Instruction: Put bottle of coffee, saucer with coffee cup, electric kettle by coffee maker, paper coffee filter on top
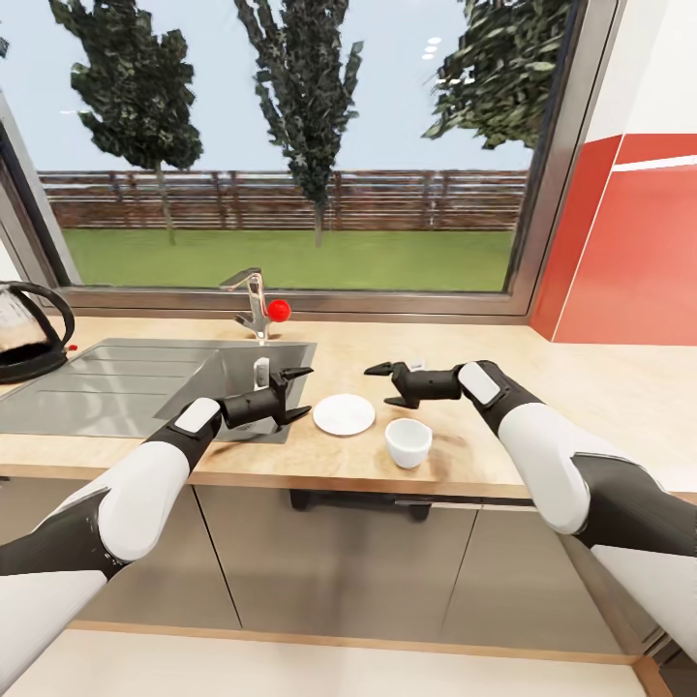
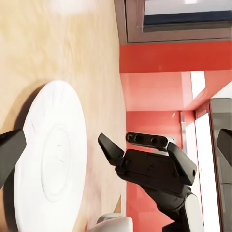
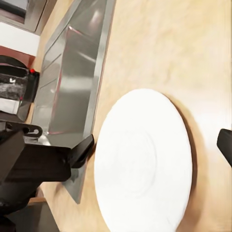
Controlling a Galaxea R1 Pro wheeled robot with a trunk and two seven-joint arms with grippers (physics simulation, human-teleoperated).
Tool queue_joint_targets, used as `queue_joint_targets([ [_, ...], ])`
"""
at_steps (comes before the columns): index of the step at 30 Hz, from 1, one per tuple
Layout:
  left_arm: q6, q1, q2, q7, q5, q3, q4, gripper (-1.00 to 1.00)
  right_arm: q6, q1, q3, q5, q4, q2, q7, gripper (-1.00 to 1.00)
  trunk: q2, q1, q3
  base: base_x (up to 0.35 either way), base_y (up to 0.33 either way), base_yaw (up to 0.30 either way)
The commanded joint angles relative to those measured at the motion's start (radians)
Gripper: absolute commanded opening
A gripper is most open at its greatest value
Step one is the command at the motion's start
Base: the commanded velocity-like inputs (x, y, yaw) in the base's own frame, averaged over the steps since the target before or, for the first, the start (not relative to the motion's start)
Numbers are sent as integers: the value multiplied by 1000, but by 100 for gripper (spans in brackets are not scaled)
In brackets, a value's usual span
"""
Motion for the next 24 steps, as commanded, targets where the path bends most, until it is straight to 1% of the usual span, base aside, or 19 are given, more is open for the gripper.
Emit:
queue_joint_targets([
  [1,4,-1,0,-2,-9,3,0,100,4,-1,-9,8,-1,2,-3,100,-1,0,-1,0,0,0],
  [14,4,0,0,-1,-9,3,0,100,4,-1,-8,3,0,9,-21,100,-1,0,-1,0,0,0],
  [19,4,0,0,-1,-9,3,0,100,3,-1,-7,4,0,20,-27,100,-1,0,-1,0,0,0],
  [24,4,-1,0,-1,-9,3,0,100,3,-1,-6,3,0,28,-88,100,-1,0,-1,0,0,0],
])
